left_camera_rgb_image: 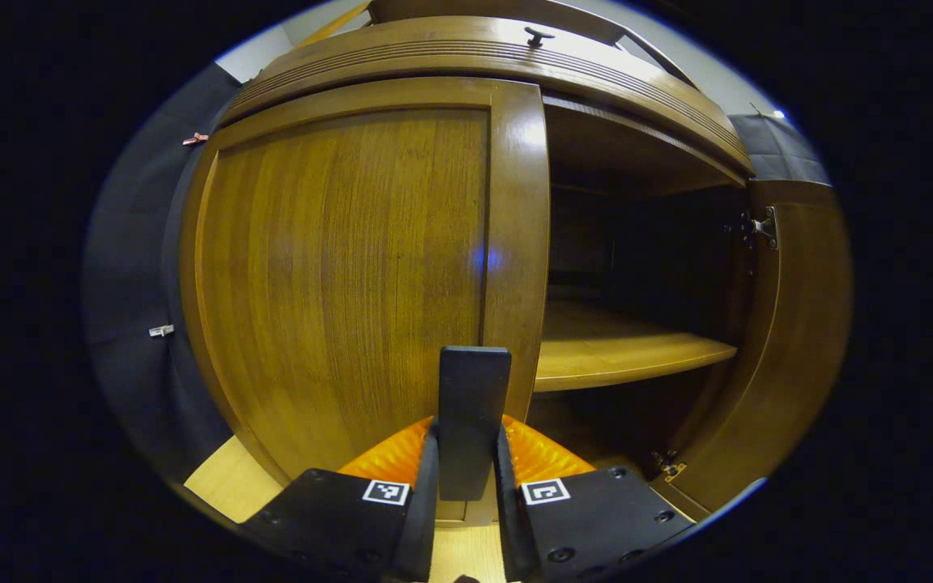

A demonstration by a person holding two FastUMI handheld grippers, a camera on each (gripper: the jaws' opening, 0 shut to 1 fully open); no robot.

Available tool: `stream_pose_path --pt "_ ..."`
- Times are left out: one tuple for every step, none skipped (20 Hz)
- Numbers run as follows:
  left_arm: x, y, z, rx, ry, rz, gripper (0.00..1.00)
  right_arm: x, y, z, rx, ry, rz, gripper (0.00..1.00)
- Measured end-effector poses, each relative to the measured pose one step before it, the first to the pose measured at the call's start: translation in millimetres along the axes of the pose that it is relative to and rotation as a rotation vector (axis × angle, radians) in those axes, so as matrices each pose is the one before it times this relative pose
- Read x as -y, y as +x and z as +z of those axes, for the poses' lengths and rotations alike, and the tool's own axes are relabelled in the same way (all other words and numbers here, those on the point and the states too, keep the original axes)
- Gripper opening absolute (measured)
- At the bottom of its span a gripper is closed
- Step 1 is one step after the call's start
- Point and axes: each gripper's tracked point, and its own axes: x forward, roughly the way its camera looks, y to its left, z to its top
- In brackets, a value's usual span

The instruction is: Open the right door of the double-door shoe cabinet with the right hand, and open the left door with the left hand.

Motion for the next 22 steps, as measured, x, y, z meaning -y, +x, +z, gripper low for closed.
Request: stream_pose_path --pt "0.39 -0.95 -2.93 -0.01364 0.00415 -0.00327 0.35 -1.1 -0.54 0.37 0.00063 0.00075 0.0058 0.92" --pt "0.16 -2.19 -1.44 -0.00914 -0.00052 -0.00356 0.33 -2.38 1.45 0.74 0.00311 0.00073 0.0049 0.92" --pt "0.44 -1.48 -0.45 -0.00041 -0.00064 -0.00513 0.33 -2.63 0.9 0.33 0.00313 -0.00063 0.003 0.92" --pt "-0.1 -2.46 -0.91 -0.00282 -0.00091 -0.00411 0.33 -2.55 0.77 0.65 0.00371 -0.00198 0.00279 0.92" --pt "-0.56 -5.63 -0.33 0.0016 0.00046 -0.00394 0.33 -2.76 1.16 -0.71 0.00329 -0.001 0.0051 0.92" --pt "-1.86 -12.46 -2.38 0.00071 0.00063 -0.0046 0.32 -2.39 1.3 -0.6 0.00124 -0.00127 0.00536 0.92" --pt "-1.73 -15.04 -2.93 0.0015 0.00293 -0.00549 0.32 -3.86 1.5 -1.33 -0.00019 -0.00072 0.00679 0.92" --pt "-2.42 -9.88 -0.99 0.00057 0.00229 -0.00544 0.31 -3.51 1.8 -0.66 -0.00029 -0.00001 0.00619 0.92" --pt "-2.01 -8.61 -2.81 -0.00015 0.00126 -0.00576 0.32 -2.88 2.73 -1.7 -0.00104 0.00095 0.00232 0.92" --pt "-2.86 -9.9 -1.39 -0.00162 0.00088 -0.00566 0.32 -2.57 2.15 -0.42 -0.00015 0.00311 0.00362 0.92" --pt "-2.63 -10.75 -2.84 -0.00182 -0.00263 -0.00426 0.32 -4.0 2.74 -1.93 -0.0015 0.00462 0.00401 0.92" --pt "-2.99 -9.84 -1.8 -0.00461 -0.00258 -0.00357 0.31 -2.85 1.9 -1.08 -0.00194 0.00354 0.00619 0.92" --pt "-3.72 -8.55 -2.18 -0.003 0.00069 -0.00274 0.31 -3.34 0.55 -1.7 0.00004 0.00251 0.0059 0.92" --pt "-3.52 -7.65 -1.61 -0.00249 0.00122 -0.0006 0.32 -4.96 1.34 -0.31 -0.00034 -0.00078 0.00794 0.92" --pt "-3.63 -8.15 -2.28 -0.00124 -0.00132 0.00091 0.32 -1.48 2.63 -0.86 -0.0002 -0.00349 0.00709 0.92" --pt "-3.58 -7.07 -0.74 -0.00075 -0.00603 0.00364 0.32 -0.21 -0.64 -0.91 0.00042 -0.0042 0.00658 0.92" --pt "-2.63 -6.83 -2.47 -0.00054 -0.00667 0.00713 0.33 -0.01 -0.27 -1.02 -0.00029 -0.00202 0.00558 0.92" --pt "-4.66 -6.94 -0.74 0.00048 -0.00603 0.01101 0.32 -1.64 -0.19 -0.22 -0.00231 0.00072 0.00729 0.92" --pt "-4.4 -5.91 -2.32 -0.00167 -0.00581 0.01198 0.31 -4.52 3.3 -0.84 -0.00134 0.00195 0.00773 0.92" --pt "-4.97 -6.22 -0.69 0.00096 -0.0027 0.00888 0.31 -5.79 6.0 0.17 -0.00109 0.00108 0.00639 0.98" --pt "-3.19 -5.6 -2.13 -0.00093 -0.00369 0.00751 0.31 -3.46 3.42 0.49 0.00042 -0.00153 0.00552 0.98" --pt "-3.76 -4.5 -0.49 -0.00075 -0.00246 0.00392 0.31 -2.02 2.68 0.96 0.00136 -0.00512 0.00351 0.92"
